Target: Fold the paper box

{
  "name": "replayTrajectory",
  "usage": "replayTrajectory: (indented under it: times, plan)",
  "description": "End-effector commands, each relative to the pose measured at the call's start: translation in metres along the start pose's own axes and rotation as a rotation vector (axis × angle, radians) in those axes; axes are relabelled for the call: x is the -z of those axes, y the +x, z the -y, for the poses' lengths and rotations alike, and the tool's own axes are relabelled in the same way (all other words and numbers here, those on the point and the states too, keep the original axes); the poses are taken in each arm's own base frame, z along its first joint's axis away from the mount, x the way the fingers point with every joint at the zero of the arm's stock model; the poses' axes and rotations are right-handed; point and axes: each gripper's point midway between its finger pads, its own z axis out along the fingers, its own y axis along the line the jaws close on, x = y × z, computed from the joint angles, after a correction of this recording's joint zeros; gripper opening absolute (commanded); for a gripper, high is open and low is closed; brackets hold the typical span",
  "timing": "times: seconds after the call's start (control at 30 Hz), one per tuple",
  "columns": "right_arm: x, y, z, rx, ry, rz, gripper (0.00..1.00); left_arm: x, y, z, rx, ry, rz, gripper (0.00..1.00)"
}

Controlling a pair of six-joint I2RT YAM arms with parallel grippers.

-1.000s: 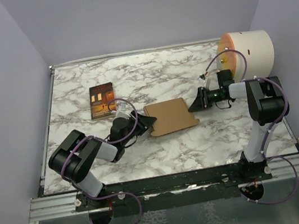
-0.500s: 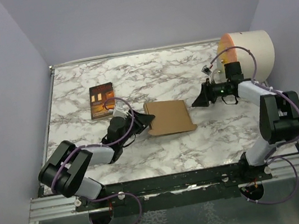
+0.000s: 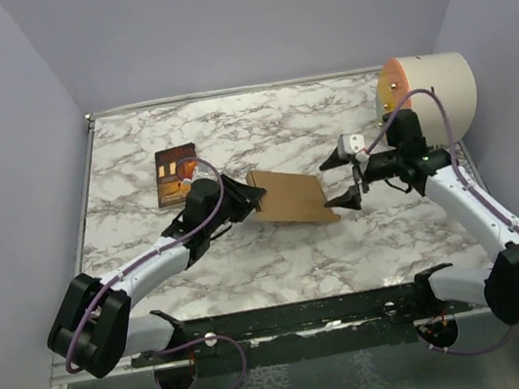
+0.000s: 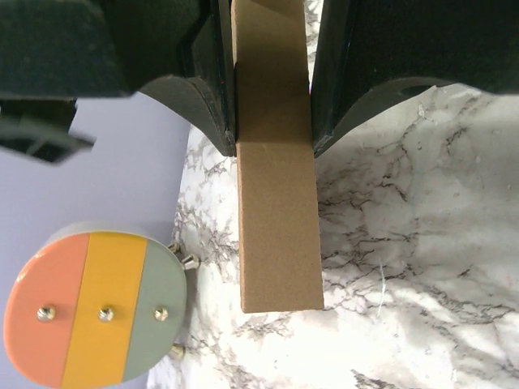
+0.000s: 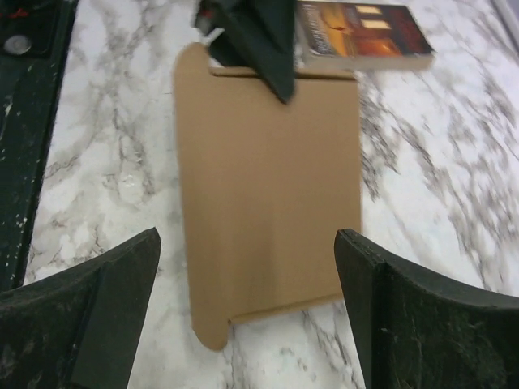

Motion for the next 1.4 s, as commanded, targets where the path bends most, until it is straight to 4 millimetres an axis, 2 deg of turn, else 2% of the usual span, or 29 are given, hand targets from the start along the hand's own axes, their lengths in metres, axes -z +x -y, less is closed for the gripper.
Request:
replayTrajectory:
  times: [0.0,0.1,0.27,0.43,0.63,0.8,1.17,1.3,1.37]
  plan:
    - [-0.045,0.013,-0.027,0.175,-0.022,-0.125,0.89,0.003,-0.007,-0.002,0.116,-0.12,0.009,0.16]
    - [-0.061,0.014,-0.031,0.21,0.001,-0.158,0.89,0.001,-0.008,-0.003,0.168,-0.157,0.004,0.15]
    - [-0.081,0.028,-0.03,0.278,0.078,-0.259,0.91,-0.003,-0.009,-0.002,0.281,-0.18,0.005,0.15]
    - [-0.09,0.036,-0.012,0.338,0.209,-0.318,0.96,-0.008,-0.011,0.002,0.348,-0.194,0.009,0.15]
    - [-0.105,0.051,-0.015,0.415,0.25,-0.369,0.94,-0.01,-0.012,0.004,0.399,-0.2,0.011,0.15]
    - [-0.108,0.054,0.003,0.461,0.352,-0.404,0.79,-0.009,-0.012,0.007,0.414,-0.189,0.013,0.15]
    - [-0.109,0.052,0.001,0.5,0.361,-0.406,0.4,-0.004,-0.019,0.002,0.44,-0.2,0.042,0.16]
    - [-0.109,0.05,-0.001,0.495,0.357,-0.398,0.32,-0.004,-0.02,0.002,0.446,-0.187,0.041,0.18]
    - [-0.109,0.049,-0.001,0.491,0.357,-0.393,0.31,-0.004,-0.021,0.004,0.459,-0.166,0.041,0.21]
